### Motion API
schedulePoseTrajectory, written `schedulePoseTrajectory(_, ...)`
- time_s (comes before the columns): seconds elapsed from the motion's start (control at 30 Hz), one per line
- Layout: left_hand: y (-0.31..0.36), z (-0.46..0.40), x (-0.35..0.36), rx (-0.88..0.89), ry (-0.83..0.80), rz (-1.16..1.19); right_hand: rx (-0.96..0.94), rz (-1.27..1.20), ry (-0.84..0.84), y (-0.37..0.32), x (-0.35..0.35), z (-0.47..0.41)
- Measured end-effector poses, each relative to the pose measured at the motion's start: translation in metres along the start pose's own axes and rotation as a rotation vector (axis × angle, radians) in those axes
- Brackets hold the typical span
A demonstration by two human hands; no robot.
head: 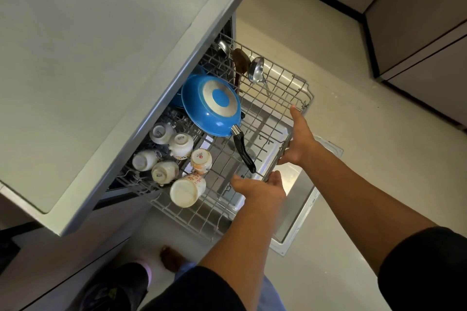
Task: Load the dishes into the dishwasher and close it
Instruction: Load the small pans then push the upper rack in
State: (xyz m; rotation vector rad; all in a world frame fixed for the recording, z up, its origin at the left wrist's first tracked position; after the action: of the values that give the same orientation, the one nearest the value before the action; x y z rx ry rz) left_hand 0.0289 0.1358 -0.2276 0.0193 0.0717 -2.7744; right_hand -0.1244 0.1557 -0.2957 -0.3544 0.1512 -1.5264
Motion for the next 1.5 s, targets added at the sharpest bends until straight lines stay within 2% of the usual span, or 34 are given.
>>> schedulePoseTrajectory(0.53,0.109,-0.002,0.041,0.118,-0.094,0.144,-0.024,-0.052,-0.210,0.002,0.128,0.002)
schedulePoseTrajectory(0.73,0.156,-0.002,0.052,0.165,-0.136,0.207,0.003,-0.085,-0.386,0.006,0.183,0.010)
schedulePoseTrajectory(0.9,0.180,0.002,0.065,0.180,-0.164,0.274,-0.001,-0.137,-0.456,0.005,0.217,0.005)
schedulePoseTrajectory(1.3,0.229,-0.018,0.081,0.278,-0.292,0.284,0.014,-0.106,-0.574,0.001,0.268,-0.007)
schedulePoseTrajectory(1.5,0.241,-0.025,0.083,0.303,-0.347,0.264,0.002,-0.104,-0.576,0.006,0.273,-0.011)
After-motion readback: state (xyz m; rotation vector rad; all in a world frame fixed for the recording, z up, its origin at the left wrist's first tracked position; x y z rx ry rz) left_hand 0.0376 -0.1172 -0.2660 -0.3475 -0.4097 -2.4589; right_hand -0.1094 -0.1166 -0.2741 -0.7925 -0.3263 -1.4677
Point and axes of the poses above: each hand's wrist, its own z-axis away from the middle knuckle, its own x-axis out of the palm, y = z × x, the point moved 10 cm from there along -z, towards the middle knuckle, and after that the axes turned 7 degrees about -z, right-handed, at the moved point
